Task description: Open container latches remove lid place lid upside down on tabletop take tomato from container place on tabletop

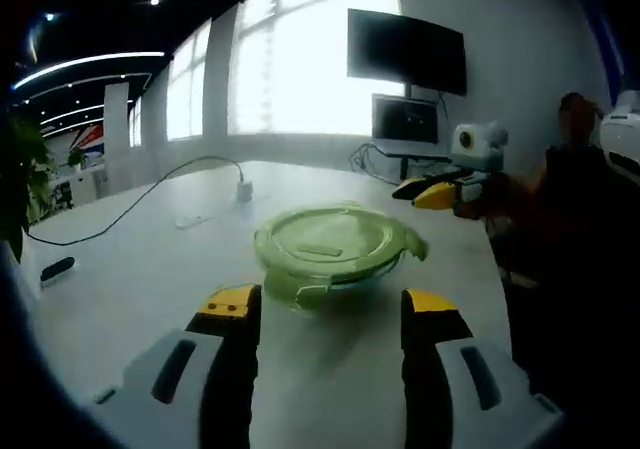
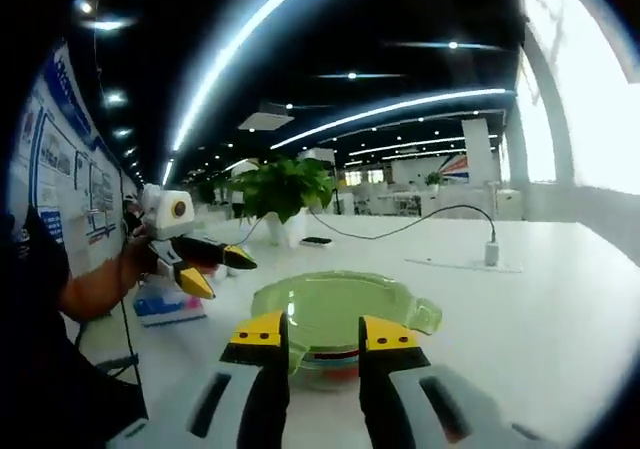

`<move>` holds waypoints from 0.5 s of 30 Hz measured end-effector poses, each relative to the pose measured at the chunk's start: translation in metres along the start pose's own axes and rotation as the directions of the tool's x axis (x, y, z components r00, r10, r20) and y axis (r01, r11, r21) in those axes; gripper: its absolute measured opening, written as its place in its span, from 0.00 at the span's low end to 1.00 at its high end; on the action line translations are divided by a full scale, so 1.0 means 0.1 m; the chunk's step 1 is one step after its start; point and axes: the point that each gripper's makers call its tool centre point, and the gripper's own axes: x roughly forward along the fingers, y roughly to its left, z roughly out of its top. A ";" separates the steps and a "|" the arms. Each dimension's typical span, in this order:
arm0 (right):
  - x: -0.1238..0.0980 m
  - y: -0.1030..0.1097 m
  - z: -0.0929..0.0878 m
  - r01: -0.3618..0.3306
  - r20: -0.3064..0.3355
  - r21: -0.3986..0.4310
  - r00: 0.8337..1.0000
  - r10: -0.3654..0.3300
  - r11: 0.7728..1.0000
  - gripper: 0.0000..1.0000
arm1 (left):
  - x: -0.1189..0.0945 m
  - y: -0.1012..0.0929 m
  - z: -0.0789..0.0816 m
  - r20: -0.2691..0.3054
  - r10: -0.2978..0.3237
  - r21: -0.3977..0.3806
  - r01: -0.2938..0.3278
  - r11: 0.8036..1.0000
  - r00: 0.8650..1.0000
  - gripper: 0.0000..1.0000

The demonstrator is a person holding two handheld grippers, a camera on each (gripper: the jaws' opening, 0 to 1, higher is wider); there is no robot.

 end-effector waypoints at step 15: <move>-0.03 0.23 -0.12 -0.105 0.013 -0.355 0.993 0.117 0.929 0.34 | -0.05 0.00 -0.12 0.081 -0.015 -0.015 0.016 1.000 0.997 0.48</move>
